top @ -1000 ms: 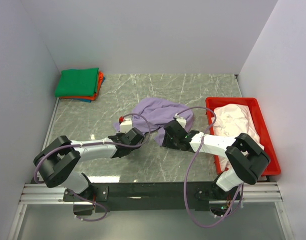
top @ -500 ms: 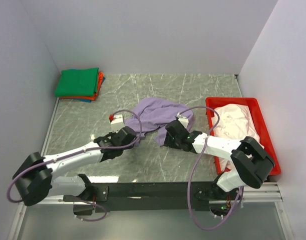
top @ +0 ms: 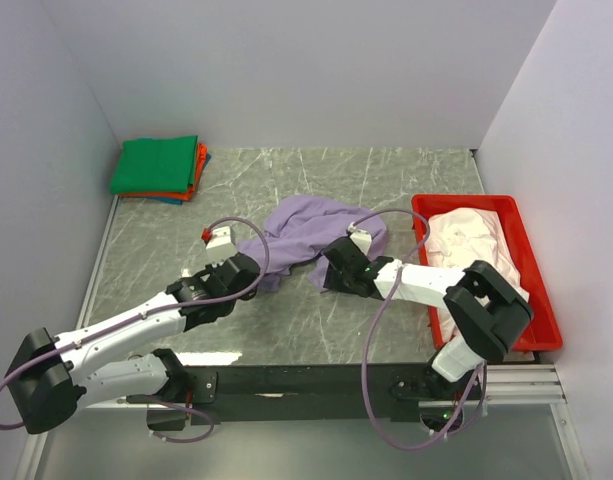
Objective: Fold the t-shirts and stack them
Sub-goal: Flatten the tshirt out
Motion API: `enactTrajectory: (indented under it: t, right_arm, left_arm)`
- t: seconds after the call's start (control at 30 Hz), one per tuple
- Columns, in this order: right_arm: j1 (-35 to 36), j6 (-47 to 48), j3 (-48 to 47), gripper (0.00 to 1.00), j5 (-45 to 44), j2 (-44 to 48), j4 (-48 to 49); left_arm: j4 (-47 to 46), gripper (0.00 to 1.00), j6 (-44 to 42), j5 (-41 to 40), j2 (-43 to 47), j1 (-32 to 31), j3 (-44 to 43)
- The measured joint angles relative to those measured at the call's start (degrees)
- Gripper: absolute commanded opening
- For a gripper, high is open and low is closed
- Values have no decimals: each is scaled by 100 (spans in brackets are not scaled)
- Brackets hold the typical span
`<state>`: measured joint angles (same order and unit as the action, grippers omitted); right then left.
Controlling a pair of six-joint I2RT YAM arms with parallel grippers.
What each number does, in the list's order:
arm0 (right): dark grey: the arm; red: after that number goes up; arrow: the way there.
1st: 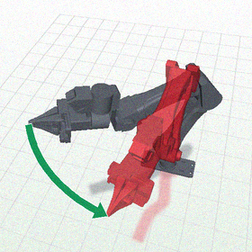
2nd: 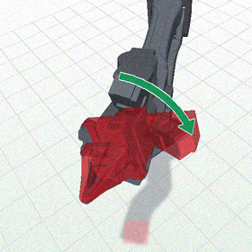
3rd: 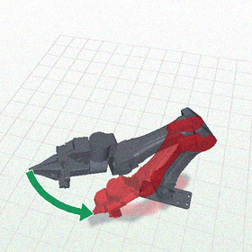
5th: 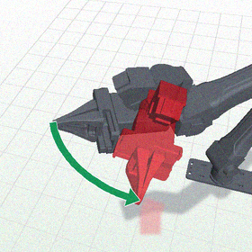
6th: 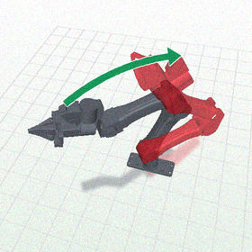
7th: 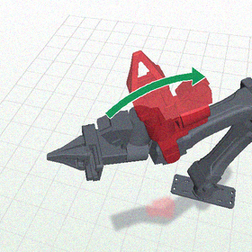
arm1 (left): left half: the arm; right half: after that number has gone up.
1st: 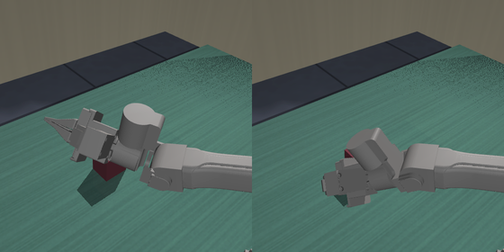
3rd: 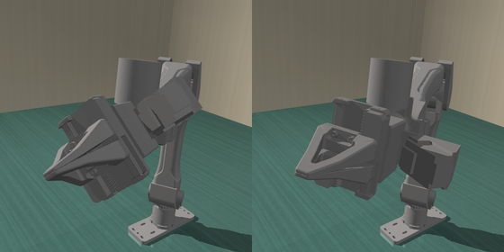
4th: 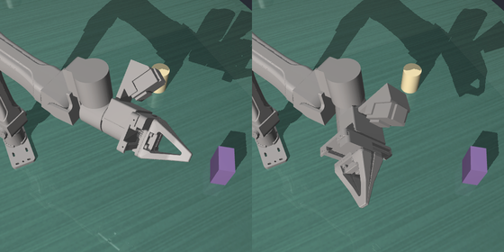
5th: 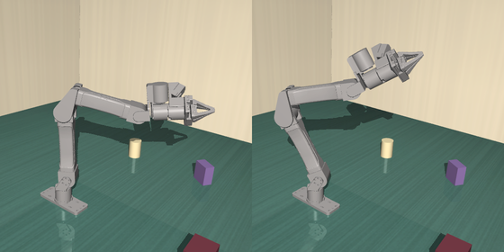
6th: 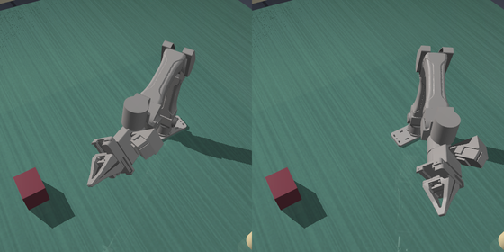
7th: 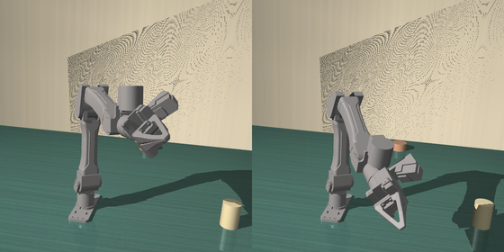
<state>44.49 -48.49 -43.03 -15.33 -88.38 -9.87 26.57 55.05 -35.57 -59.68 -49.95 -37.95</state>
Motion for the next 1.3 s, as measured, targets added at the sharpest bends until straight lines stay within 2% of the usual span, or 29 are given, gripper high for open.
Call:
enactTrajectory:
  t: [0.07,0.13,0.23,0.3,0.43,0.7,0.93,1.1,1.3]
  right_arm:
    - [0,-2,-98,47,-63,-131,2]
    - [0,15,-197,34,-166,-221,-42]
    - [0,20,-232,3,-339,-254,-164]
    - [0,-4,-236,0,-479,-214,-308]
    - [-2,46,-306,0,-778,175,-820]
    - [-94,195,-671,0,-1534,2055,-1943]
    - [-354,439,-1279,0,-2000,3279,-2800]
    - [-518,647,-2127,0,-2271,3733,-3381]
    - [-575,1045,-3705,0,-2524,4111,-3792]
  left_arm:
    - [55,1,13,-24,48,0,0]
    - [101,1,15,-35,114,4,0]
    - [146,1,17,-59,236,7,0]
    - [195,1,17,-114,323,20,0]
    - [291,1,15,-247,420,83,-4]
    - [577,1,-7,-487,852,457,-319]
    - [632,1,-138,-708,1255,780,-1010]
    - [804,1,-249,-981,1397,822,-1727]
    - [907,0,-551,-1250,1646,826,-2771]
